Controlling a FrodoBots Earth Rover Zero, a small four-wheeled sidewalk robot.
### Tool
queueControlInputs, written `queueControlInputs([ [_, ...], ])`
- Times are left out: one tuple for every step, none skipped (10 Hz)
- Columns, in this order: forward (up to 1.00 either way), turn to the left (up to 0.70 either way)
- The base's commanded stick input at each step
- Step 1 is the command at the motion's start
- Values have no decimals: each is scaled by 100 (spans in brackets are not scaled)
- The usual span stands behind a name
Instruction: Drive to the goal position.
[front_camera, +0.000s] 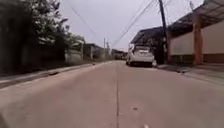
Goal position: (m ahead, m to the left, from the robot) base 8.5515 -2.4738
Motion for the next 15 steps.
queueControlInputs([
  [70,0],
  [70,0],
  [70,0],
  [70,0],
  [70,0],
  [70,0],
  [70,0],
  [70,0],
  [70,0],
  [70,0],
  [70,0],
  [70,0],
  [70,0],
  [70,0],
  [70,0],
])
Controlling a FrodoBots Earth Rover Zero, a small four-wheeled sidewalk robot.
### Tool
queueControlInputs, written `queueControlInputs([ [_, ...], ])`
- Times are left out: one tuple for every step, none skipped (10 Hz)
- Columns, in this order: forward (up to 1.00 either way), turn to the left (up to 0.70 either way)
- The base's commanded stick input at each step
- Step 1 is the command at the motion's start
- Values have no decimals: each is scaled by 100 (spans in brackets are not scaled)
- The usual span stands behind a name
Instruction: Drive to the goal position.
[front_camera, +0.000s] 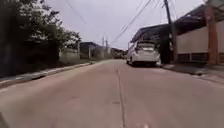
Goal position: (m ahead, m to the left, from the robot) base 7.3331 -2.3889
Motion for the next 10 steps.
queueControlInputs([
  [70,0],
  [70,0],
  [70,0],
  [70,0],
  [70,0],
  [70,0],
  [70,0],
  [70,0],
  [70,0],
  [70,0],
])
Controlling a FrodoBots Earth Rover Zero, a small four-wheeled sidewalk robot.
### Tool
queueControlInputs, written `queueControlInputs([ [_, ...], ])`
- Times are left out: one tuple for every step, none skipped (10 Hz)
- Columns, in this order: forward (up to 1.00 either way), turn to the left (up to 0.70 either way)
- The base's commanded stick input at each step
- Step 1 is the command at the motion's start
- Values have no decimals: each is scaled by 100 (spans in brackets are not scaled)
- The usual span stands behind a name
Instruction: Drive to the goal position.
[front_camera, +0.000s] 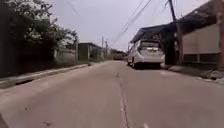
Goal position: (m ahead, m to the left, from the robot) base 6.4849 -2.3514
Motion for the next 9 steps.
queueControlInputs([
  [70,0],
  [70,0],
  [70,0],
  [70,0],
  [70,0],
  [70,0],
  [70,0],
  [70,0],
  [70,0],
])
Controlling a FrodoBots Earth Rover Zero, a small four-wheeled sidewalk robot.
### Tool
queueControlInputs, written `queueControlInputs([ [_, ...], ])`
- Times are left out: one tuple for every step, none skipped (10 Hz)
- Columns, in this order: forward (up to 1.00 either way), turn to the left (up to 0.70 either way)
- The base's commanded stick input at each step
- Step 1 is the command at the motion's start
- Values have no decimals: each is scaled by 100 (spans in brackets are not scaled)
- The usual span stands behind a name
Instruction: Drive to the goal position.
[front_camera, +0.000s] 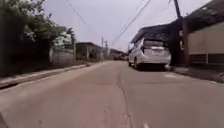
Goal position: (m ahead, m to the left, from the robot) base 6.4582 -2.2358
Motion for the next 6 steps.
queueControlInputs([
  [70,0],
  [70,0],
  [70,0],
  [70,0],
  [70,0],
  [70,0],
])
